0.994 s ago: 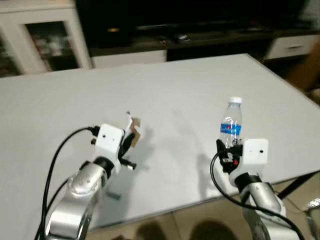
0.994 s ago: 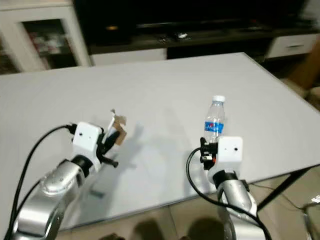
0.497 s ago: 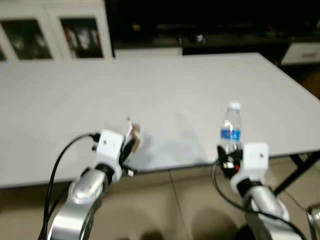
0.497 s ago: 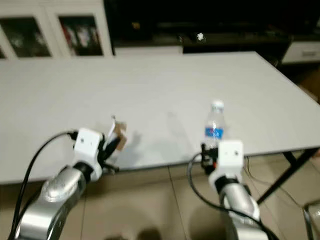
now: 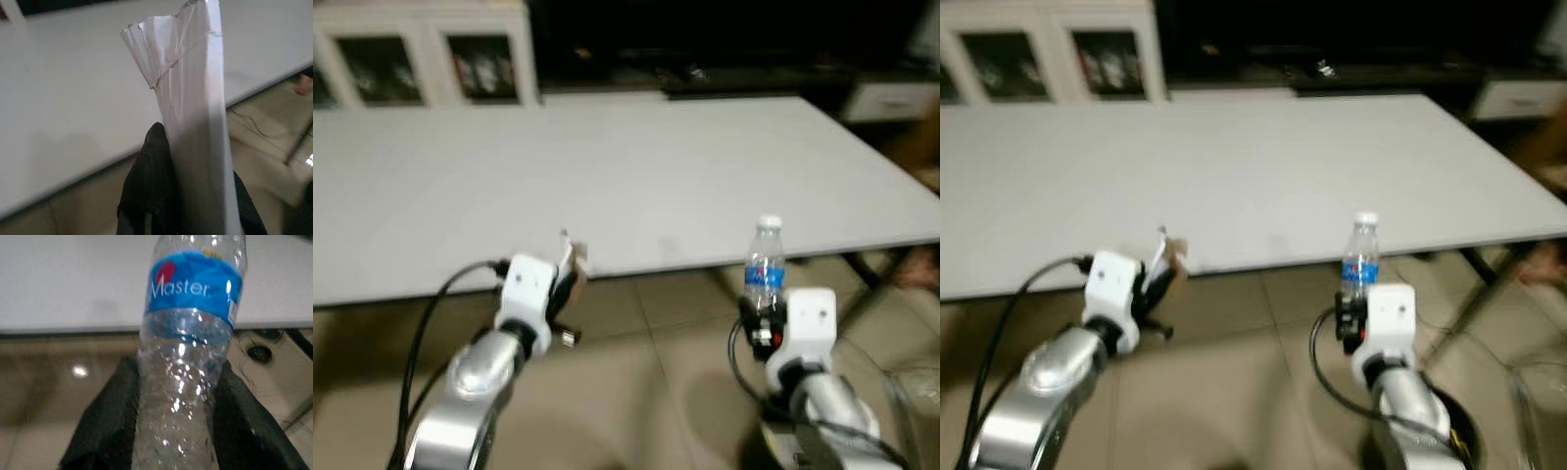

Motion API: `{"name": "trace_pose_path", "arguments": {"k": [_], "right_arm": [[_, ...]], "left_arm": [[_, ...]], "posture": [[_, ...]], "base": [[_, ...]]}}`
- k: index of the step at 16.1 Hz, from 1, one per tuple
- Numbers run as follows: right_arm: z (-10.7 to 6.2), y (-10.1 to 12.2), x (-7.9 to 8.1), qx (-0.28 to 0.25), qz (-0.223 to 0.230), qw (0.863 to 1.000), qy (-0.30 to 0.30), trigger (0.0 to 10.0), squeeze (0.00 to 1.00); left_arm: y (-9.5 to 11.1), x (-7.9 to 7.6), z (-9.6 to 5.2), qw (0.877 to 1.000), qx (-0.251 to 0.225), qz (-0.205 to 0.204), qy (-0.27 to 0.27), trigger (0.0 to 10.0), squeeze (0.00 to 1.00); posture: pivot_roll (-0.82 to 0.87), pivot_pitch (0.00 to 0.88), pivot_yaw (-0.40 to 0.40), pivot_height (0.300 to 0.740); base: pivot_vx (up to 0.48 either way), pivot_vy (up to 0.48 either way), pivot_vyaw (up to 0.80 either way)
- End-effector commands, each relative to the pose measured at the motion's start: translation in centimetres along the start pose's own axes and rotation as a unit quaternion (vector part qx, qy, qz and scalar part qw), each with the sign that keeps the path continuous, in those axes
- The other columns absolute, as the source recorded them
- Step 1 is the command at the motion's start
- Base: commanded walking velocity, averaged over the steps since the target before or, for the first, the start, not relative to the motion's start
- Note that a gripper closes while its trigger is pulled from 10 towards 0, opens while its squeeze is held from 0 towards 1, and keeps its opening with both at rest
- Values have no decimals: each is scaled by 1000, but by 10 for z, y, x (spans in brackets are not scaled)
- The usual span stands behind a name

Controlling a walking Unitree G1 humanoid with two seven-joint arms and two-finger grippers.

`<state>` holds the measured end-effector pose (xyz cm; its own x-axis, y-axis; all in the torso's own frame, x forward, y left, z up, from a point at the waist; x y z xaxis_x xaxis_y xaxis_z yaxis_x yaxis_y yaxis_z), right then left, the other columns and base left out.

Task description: Picking trash to rubbish bin

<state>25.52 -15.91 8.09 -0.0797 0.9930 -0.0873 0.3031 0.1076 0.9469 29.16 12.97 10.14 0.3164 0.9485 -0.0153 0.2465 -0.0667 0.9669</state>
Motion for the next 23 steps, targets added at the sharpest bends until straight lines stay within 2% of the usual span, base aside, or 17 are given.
{"name": "trace_pose_path", "arguments": {"k": [1, 5, 8, 9, 11, 13, 14, 16, 21, 23], "right_arm": [[0, -5, -3, 11, -3, 1000, -3, 10000, 0], [-1, -23, -5, 44, -4, 999, -5, 10000, 0], [-2, -37, -6, 67, -3, 998, -5, 10000, 0], [1, -46, -7, 80, -9, 997, -5, 10000, 0], [4, -50, -7, 86, -9, 996, -3, 10000, 0], [4, -54, -3, 93, -11, 996, 6, 10000, 0], [5, -56, -2, 95, -12, 995, 10, 10000, 0], [7, -57, 0, 97, -12, 995, 13, 10000, 0], [4, -64, 0, 105, -4, 994, 9, 10000, 0], [1, -68, -3, 110, 4, 994, 1, 10000, 0]], "left_arm": [[-3, -3, 0, 1000, 12, -3, -3, 10000, 0], [-19, -6, -3, 999, 38, -29, -7, 10000, 0], [-24, -6, -2, 1000, 24, 10, -5, 10000, 0], [-31, 0, -1, 999, 17, -32, 26, 10000, 0], [-38, 4, -2, 996, 15, -67, 53, 10000, 0], [-44, 7, -4, 996, 14, -49, 78, 10000, 0], [-46, 6, -3, 996, 17, -47, 70, 10000, 0], [-45, -3, -3, 999, 17, -22, 22, 10000, 0], [-43, -4, 1, 1000, 15, -1, -6, 10000, 0], [-42, -5, 3, 1000, 15, 3, -15, 10000, 0]], "posture": [[-106, 0, -51, 740], [-104, 2, -48, 740], [-105, 6, -44, 740], [-104, 8, -46, 740], [-102, 9, -51, 740], [-95, 11, -63, 740], [-95, 11, -63, 740], [-95, 14, -65, 740], [-107, 13, -45, 740], [-109, 12, -37, 740]], "base": [[0, 0, -800], [0, 0, -800], [0, 0, -800], [0, 0, -800], [0, 0, -800], [0, 0, -800], [0, 0, -800], [0, 0, -800], [0, 0, -800], [0, 321, -800]]}}
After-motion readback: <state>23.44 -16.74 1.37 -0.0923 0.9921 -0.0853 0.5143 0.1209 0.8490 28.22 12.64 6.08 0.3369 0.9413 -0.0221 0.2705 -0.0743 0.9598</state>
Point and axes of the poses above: a point about 5 cm out from each wrist's last joint towards the gripper, its own z axis pointing out of the wrist towards the gripper, its own y axis along the axis of the wrist's last joint, x = y × z, the point moved 5 cm from there along z, pointing out of the wrist towards the gripper, and after that the axes turned 6 degrees about -z, right-handed, at the moved point
